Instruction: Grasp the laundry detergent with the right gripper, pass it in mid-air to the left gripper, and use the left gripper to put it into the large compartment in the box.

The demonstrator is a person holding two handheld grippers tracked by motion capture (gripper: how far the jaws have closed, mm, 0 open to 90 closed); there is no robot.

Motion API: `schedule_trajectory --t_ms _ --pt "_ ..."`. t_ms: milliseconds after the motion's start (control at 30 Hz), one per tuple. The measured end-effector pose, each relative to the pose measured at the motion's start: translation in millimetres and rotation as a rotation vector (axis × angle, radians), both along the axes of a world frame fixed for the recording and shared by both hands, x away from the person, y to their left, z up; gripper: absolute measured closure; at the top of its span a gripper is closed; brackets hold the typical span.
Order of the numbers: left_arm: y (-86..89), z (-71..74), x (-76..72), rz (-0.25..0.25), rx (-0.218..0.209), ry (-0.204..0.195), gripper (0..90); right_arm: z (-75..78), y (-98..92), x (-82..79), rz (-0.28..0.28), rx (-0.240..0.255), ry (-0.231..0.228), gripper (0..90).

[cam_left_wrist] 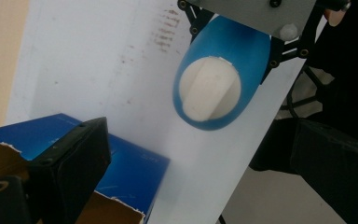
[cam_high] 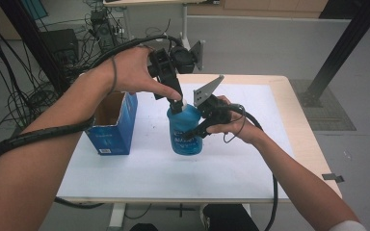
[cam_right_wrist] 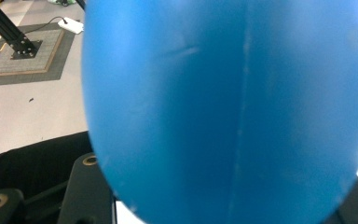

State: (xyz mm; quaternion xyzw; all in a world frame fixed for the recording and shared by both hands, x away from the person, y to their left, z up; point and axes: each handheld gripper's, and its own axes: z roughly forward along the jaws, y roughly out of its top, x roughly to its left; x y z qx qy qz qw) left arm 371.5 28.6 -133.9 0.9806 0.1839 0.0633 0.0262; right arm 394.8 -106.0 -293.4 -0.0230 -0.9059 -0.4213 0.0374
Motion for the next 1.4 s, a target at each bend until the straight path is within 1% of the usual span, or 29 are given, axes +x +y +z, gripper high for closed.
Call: schedule_trajectory --t_ms 100,267,300,333,500,533,600,767,933,1100,1200,1233,1300,1400 --pt "-2.2 -0.9 0.3 -0.012 0.006 0.018 5.1 0.6 -0.5 -0.7 0.008 0.0 -0.001 43.1" --pt "-5.4 -3.8 0.5 -0.024 0.008 0.028 4.9 3.3 -2.0 -1.9 0.02 0.012 -0.002 43.1" --pt "-6.2 -4.6 0.3 -0.023 0.01 0.031 4.9 4.1 -2.2 -2.4 0.02 0.014 -0.003 43.1" --pt "-6.9 -5.2 0.5 -0.031 0.016 0.032 5.0 4.7 -2.4 -2.8 0.022 0.016 -0.005 43.0" --pt "-10.4 -9.3 0.2 -0.042 0.01 0.048 4.7 7.5 -2.3 -4.7 0.031 0.022 -0.016 43.1" --pt "-11.0 -11.2 -0.1 -0.038 0.002 0.051 4.7 7.9 -2.5 -5.2 0.033 0.024 -0.016 43.1" --pt "-12.0 -13.5 0.3 -0.045 0.012 0.055 4.8 8.9 -2.6 -5.9 0.037 0.03 -0.015 43.1" --pt "-12.8 -17.5 0.2 -0.053 0.011 0.066 4.7 10.3 -3.7 -6.5 0.039 0.032 -0.02 43.1" --pt "-13.4 -20.5 -0.2 -0.057 0.004 0.082 4.7 11.4 -5.1 -6.2 0.035 0.035 -0.013 43.0" --pt "-16.5 -23.8 -1.0 -0.068 0.007 0.092 4.7 11.9 -6.3 -5.6 0.036 0.045 -0.014 43.1" --pt "-19.6 -26.6 -1.3 -0.076 0.017 0.098 4.7 12.4 -6.5 -6.0 0.038 0.046 -0.012 43.0" --pt "-20.2 -27.6 -1.3 -0.077 0.012 0.098 4.7 12.4 -6.5 -5.9 0.041 0.048 -0.019 43.0" --pt "-22.5 -29.9 -1.1 -0.084 0.02 0.105 4.7 13.2 -6.8 -7.0 0.039 0.05 -0.013 43.1" --pt "-23.0 -31.2 -0.9 -0.088 0.018 0.106 4.7 13.7 -7.0 -7.9 0.042 0.057 -0.005 43.0"
